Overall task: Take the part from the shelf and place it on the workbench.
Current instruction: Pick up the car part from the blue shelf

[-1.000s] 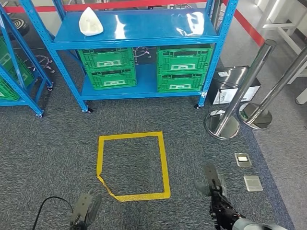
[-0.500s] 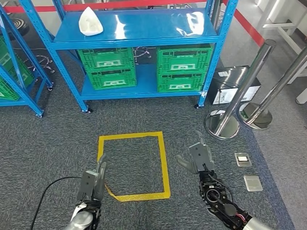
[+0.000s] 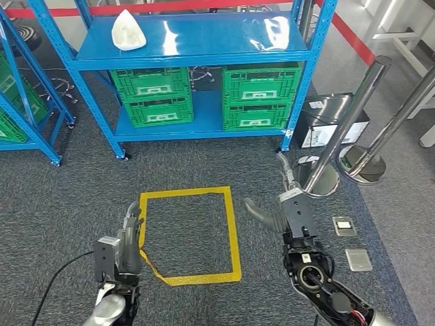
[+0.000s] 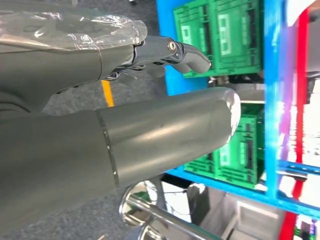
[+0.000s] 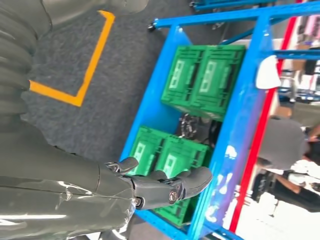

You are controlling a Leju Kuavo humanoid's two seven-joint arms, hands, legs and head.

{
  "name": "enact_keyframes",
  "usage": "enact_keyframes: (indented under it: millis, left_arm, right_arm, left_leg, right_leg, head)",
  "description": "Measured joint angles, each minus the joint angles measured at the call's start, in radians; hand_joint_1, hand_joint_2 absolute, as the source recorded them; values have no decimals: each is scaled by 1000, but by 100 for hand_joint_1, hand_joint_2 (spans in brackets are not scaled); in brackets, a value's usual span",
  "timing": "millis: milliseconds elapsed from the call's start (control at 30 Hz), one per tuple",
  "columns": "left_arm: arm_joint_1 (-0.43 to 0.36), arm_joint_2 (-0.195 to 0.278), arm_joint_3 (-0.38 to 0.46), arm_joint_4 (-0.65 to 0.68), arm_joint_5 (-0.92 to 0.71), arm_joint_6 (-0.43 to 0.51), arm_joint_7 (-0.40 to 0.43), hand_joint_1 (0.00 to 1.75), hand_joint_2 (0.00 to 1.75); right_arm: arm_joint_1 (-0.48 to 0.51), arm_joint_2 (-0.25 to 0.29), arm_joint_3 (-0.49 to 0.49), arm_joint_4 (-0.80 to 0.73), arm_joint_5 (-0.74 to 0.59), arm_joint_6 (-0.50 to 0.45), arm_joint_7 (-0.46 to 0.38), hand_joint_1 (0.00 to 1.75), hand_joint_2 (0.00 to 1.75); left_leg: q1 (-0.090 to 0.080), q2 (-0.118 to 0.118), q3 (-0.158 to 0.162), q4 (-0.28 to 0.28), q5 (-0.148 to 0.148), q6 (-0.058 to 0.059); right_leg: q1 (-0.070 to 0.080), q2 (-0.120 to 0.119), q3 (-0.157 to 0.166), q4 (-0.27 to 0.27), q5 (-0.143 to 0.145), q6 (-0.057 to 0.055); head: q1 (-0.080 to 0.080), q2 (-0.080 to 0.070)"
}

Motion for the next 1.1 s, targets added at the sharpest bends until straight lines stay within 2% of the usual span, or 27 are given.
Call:
enact_keyframes:
  millis: [333, 800, 967, 1100]
  left_arm:
    - [39, 32, 22, -146, -19, 45, 5, 0, 0]
    - [50, 45, 23, -221, -25, 29, 31, 0, 0]
    - [50, 47, 23, -226, -27, 19, 31, 0, 0]
    - [50, 48, 23, -228, -29, 16, 31, 0, 0]
  right_arm:
    - [-8, -5, 9, -97, 18, 33, 3, 0, 175]
    - [-7, -8, 10, -153, 40, 45, 19, 0, 175]
    - [-4, -10, 10, -160, 43, 43, 22, 0, 175]
    - [-2, -12, 10, -163, 50, 42, 23, 0, 175]
  left_leg:
    - [0, 0, 0, 0, 0, 0]
    - [-3, 0, 0, 1, -1, 1]
    - [-5, 0, -2, 4, -4, 4]
    - [-7, 0, -5, 11, -9, 12]
  right_leg:
    - [0, 0, 0, 0, 0, 0]
    - [-2, 0, 0, -1, 0, 0]
    - [-4, 0, 0, -1, -1, 2]
    - [-7, -1, 1, -2, -2, 8]
  head:
    - [0, 0]
    - [0, 0]
    - [-2, 0]
    - [-2, 0]
